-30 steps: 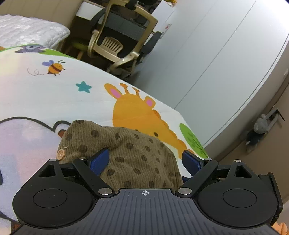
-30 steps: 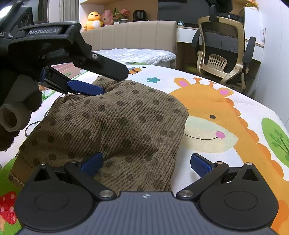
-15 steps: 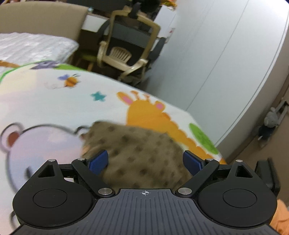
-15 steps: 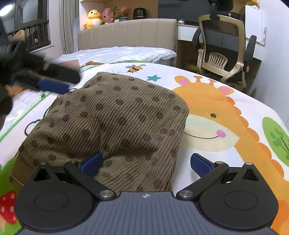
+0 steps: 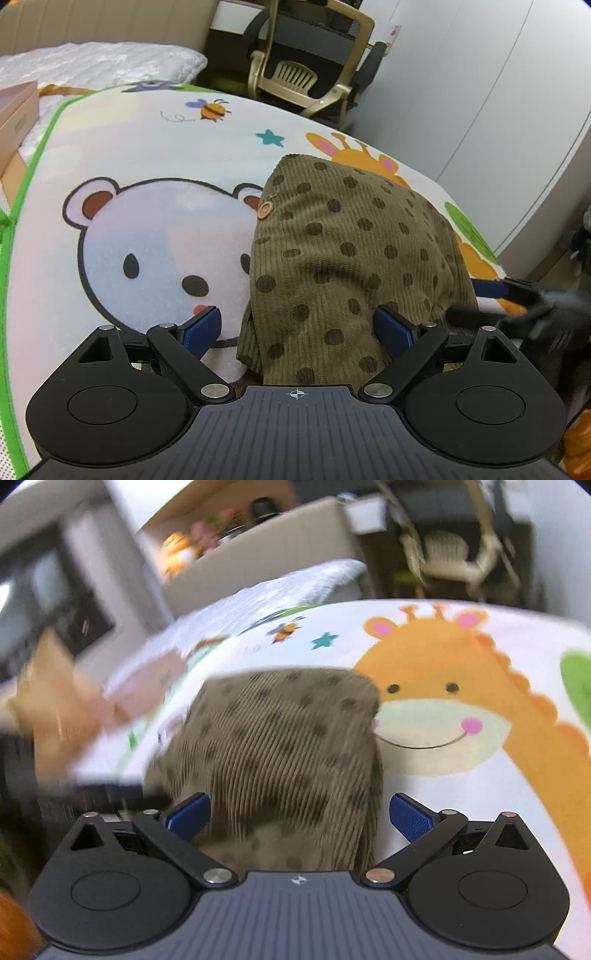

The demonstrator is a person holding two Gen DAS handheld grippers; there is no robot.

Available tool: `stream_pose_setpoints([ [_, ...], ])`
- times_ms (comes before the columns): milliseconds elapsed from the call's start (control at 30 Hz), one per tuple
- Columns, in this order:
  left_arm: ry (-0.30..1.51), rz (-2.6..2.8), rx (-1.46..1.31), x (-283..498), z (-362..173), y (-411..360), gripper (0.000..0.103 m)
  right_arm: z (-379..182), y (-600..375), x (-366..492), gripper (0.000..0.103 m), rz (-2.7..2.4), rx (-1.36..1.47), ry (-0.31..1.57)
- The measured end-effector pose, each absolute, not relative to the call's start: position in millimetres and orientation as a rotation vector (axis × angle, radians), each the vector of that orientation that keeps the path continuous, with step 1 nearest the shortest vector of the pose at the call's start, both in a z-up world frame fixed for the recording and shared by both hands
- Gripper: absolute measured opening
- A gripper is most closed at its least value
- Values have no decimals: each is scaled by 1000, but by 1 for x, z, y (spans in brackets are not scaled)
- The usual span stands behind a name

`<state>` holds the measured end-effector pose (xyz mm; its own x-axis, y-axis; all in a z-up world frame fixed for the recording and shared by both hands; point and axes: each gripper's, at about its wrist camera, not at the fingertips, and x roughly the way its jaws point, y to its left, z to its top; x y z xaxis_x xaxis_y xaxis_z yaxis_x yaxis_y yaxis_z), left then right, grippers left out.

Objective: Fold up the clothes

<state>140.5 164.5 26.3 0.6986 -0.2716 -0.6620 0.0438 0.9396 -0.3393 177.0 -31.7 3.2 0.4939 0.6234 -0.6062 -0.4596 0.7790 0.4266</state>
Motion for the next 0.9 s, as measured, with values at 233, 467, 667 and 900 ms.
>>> stream_pose_setpoints([
  [233,769,-186,-289,137,25,164,95,10,-16,211,103,483,163,835],
  [467,769,-214,-324,140,21,170,95,-2,-12,220,82,545,214,870],
  [667,750,-284,-421,150,15,176,88,-12,0,236,75,624,294,818],
  [900,720,-222,-426,194,26,193,79,-2,44,296,62,706,378,762],
])
